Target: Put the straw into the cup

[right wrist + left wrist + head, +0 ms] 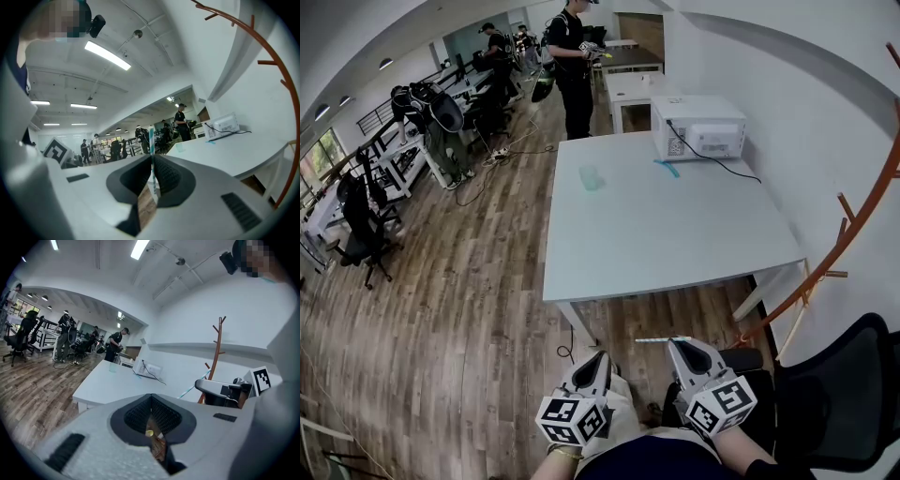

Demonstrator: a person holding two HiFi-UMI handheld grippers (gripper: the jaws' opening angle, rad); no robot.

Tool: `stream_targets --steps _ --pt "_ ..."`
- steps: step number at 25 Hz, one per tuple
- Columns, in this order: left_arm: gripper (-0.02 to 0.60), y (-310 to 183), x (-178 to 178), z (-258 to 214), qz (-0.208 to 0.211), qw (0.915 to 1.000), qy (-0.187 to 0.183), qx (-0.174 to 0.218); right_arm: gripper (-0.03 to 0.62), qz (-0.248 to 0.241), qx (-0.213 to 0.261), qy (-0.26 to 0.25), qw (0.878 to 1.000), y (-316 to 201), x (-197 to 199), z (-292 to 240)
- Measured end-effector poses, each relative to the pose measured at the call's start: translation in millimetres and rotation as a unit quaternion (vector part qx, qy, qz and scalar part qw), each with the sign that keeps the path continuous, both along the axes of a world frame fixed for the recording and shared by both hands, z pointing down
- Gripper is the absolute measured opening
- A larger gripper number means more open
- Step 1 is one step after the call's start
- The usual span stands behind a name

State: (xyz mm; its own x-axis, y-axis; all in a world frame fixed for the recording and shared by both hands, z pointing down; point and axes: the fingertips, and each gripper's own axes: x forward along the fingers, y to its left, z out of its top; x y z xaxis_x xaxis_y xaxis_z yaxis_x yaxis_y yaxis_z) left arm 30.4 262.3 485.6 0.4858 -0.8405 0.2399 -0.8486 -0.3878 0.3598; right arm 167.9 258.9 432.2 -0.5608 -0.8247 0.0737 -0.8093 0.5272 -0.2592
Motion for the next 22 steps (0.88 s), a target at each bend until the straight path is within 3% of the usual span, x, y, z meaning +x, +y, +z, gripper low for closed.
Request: stream_targets --steps 12,22 --pt "0.019 -63 -6 3 0.02 0.9998 -0.002 -0.001 0.04 0.016 -0.008 0.001 1.0 -57 -5 6" --pt "0.018 -146 -30 -5 0.036 0.9993 -0.002 0.004 0.04 0.026 -0.008 0.008 1.0 -136 -30 -1"
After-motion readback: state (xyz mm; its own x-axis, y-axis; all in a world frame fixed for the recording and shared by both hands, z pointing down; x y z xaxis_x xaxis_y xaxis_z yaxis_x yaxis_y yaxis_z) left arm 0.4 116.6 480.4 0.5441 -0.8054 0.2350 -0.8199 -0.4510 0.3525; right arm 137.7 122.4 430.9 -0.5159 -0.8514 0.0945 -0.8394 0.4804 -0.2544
